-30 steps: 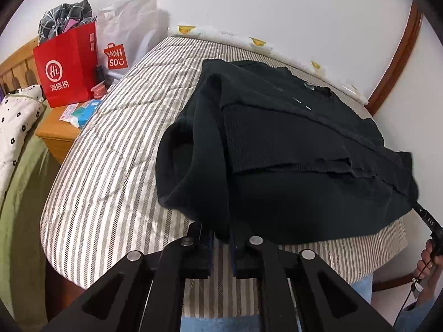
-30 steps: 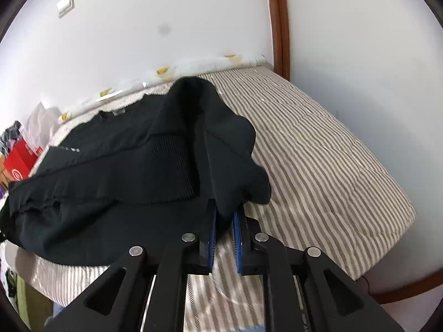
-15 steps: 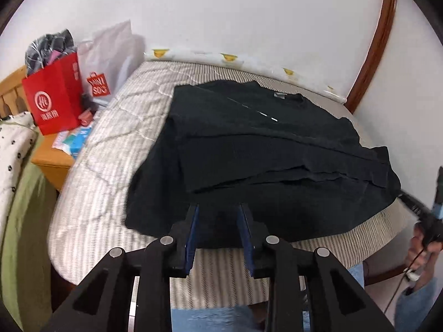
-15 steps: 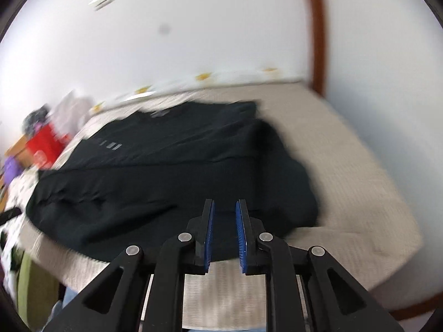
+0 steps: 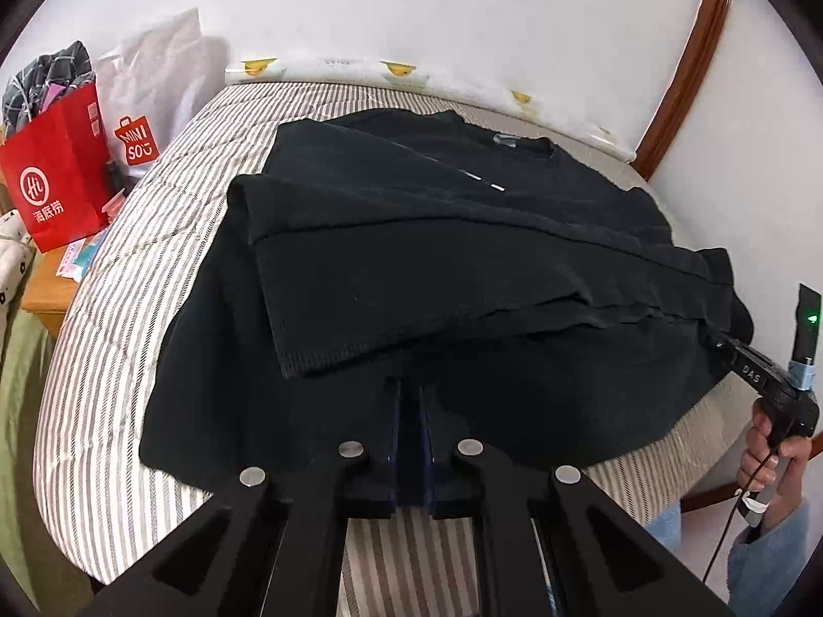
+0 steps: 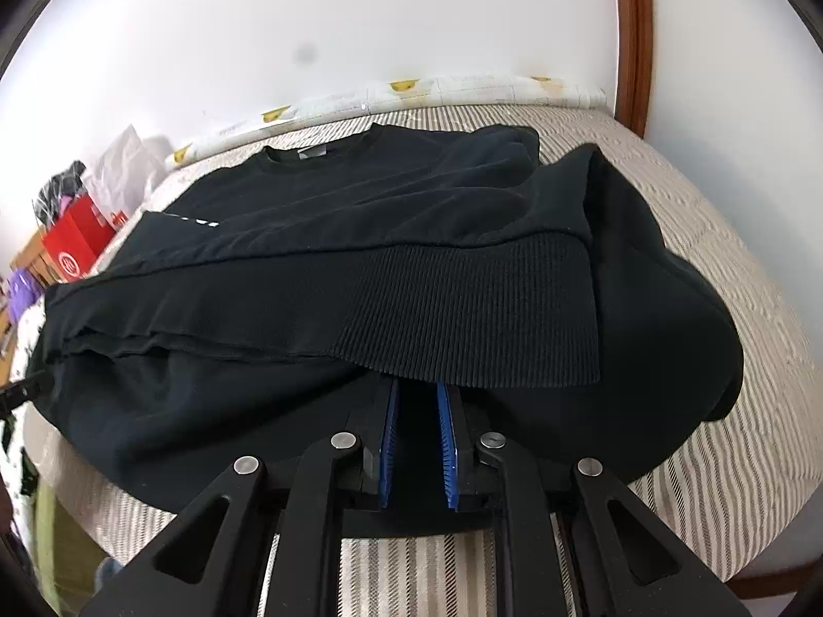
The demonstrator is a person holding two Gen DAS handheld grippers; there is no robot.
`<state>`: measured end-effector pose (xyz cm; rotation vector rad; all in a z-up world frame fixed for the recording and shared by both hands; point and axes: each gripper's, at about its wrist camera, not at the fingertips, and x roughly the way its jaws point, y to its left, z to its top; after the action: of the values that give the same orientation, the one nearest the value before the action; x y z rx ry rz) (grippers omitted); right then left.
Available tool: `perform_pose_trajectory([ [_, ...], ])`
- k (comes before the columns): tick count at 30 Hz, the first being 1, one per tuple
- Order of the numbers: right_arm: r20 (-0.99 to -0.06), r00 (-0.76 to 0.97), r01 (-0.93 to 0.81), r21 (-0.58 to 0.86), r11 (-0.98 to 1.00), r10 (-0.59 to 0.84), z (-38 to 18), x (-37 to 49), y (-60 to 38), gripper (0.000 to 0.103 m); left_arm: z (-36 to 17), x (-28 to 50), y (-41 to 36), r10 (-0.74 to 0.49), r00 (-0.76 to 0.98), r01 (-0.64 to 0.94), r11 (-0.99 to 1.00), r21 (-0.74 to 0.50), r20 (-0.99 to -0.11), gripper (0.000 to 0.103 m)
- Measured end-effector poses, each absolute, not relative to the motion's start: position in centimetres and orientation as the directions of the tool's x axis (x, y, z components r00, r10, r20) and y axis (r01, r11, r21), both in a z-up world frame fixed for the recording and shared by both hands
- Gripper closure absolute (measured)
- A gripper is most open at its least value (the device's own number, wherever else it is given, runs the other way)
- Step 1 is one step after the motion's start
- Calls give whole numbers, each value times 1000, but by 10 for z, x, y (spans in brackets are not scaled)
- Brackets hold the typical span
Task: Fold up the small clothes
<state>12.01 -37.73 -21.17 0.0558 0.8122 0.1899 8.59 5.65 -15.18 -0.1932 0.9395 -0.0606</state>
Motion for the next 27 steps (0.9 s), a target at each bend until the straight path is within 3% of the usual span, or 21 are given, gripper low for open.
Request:
perform_pose_trajectory([
  [5, -711, 689, -128, 67, 990, 137, -210, 134, -371, 91, -164, 101, 53, -27, 585, -48, 997, -67, -811, 96],
  [27, -720, 682, -87, 98, 991, 131, -173, 298, -352, 94, -140, 227, 109, -32, 630, -139, 978, -153, -776, 96],
])
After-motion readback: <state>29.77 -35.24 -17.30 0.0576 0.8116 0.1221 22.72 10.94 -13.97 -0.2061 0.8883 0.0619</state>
